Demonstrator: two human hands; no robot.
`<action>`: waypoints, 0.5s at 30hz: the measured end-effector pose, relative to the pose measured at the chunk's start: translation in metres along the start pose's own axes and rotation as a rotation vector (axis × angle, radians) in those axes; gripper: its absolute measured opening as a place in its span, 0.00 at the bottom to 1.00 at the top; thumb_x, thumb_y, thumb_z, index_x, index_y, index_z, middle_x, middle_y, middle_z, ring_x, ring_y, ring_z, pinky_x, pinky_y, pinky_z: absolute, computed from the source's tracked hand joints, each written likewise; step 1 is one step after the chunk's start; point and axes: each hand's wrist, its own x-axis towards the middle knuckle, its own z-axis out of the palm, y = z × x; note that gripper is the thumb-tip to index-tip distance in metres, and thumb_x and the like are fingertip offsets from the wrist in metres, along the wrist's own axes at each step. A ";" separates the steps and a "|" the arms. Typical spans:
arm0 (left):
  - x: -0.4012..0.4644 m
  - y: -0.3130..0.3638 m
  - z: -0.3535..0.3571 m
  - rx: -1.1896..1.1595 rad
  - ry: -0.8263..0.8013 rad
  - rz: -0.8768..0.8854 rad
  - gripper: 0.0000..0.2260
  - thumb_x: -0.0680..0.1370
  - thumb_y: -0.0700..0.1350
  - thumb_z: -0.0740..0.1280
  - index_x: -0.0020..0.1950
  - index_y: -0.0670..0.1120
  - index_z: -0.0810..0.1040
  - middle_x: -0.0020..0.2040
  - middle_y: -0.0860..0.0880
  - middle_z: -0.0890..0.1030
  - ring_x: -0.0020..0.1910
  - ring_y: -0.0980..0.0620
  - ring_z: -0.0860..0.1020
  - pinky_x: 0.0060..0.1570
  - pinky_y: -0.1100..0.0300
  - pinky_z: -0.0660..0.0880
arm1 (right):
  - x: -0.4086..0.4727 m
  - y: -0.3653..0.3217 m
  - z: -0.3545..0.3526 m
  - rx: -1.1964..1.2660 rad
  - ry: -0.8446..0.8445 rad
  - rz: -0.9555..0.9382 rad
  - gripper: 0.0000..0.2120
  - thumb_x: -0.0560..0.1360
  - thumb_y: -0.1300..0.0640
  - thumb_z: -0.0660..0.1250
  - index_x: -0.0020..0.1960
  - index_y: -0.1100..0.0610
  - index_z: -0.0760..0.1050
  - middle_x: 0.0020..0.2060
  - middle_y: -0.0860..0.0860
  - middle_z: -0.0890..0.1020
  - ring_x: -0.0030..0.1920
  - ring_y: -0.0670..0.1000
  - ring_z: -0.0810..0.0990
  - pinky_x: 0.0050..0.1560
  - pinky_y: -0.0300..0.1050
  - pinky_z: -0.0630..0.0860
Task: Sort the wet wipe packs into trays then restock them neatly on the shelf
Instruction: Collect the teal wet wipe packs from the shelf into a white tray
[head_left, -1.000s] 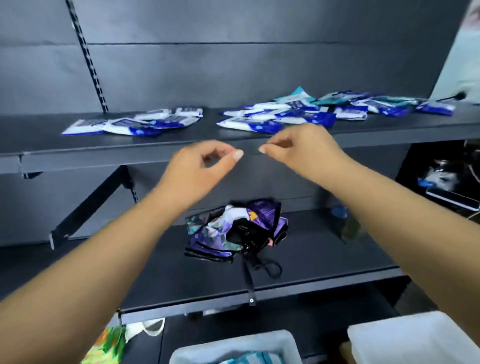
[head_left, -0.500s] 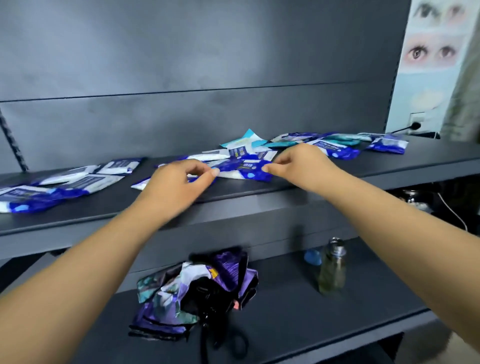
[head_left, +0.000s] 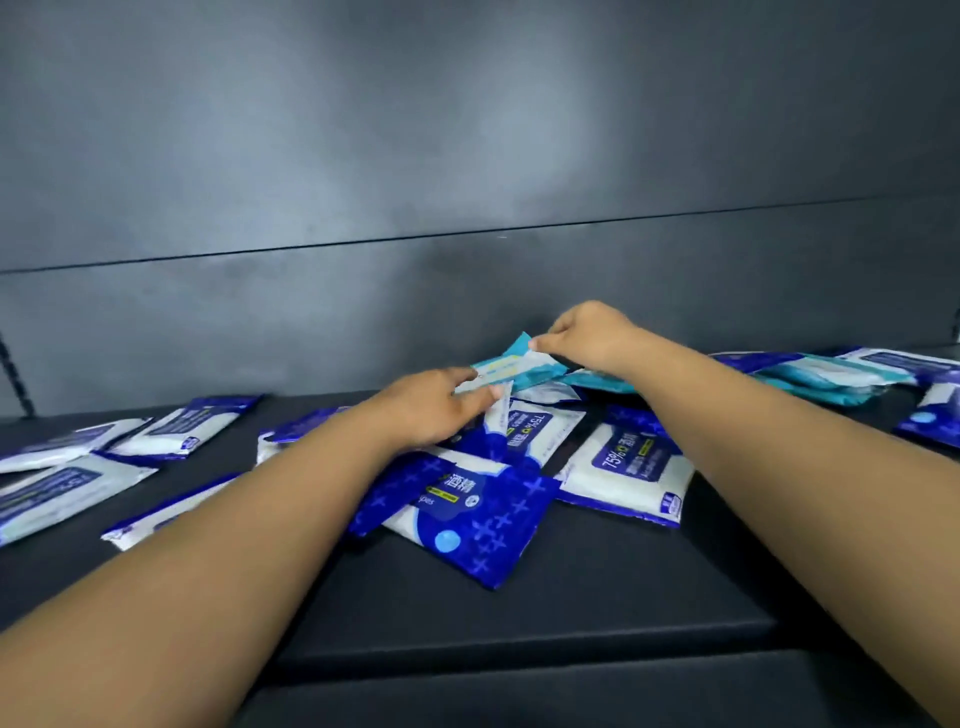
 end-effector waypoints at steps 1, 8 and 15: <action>0.002 0.000 0.002 0.046 -0.063 0.008 0.25 0.78 0.61 0.53 0.73 0.52 0.64 0.68 0.49 0.72 0.66 0.48 0.70 0.63 0.59 0.65 | 0.011 -0.002 0.005 0.001 -0.020 -0.025 0.19 0.76 0.48 0.64 0.56 0.62 0.79 0.54 0.57 0.80 0.57 0.56 0.76 0.54 0.44 0.71; -0.003 -0.011 -0.014 0.066 -0.240 -0.038 0.23 0.80 0.60 0.49 0.69 0.54 0.69 0.70 0.53 0.70 0.67 0.52 0.69 0.63 0.63 0.61 | 0.060 -0.011 0.032 0.093 -0.182 -0.173 0.18 0.77 0.47 0.62 0.60 0.57 0.77 0.60 0.52 0.78 0.60 0.52 0.74 0.56 0.40 0.67; -0.006 -0.016 -0.026 0.155 -0.280 -0.157 0.23 0.79 0.62 0.49 0.66 0.53 0.72 0.65 0.51 0.73 0.60 0.51 0.72 0.54 0.62 0.64 | 0.082 -0.005 0.041 -0.191 -0.478 -0.052 0.26 0.74 0.37 0.61 0.60 0.57 0.74 0.59 0.53 0.77 0.57 0.55 0.76 0.62 0.51 0.71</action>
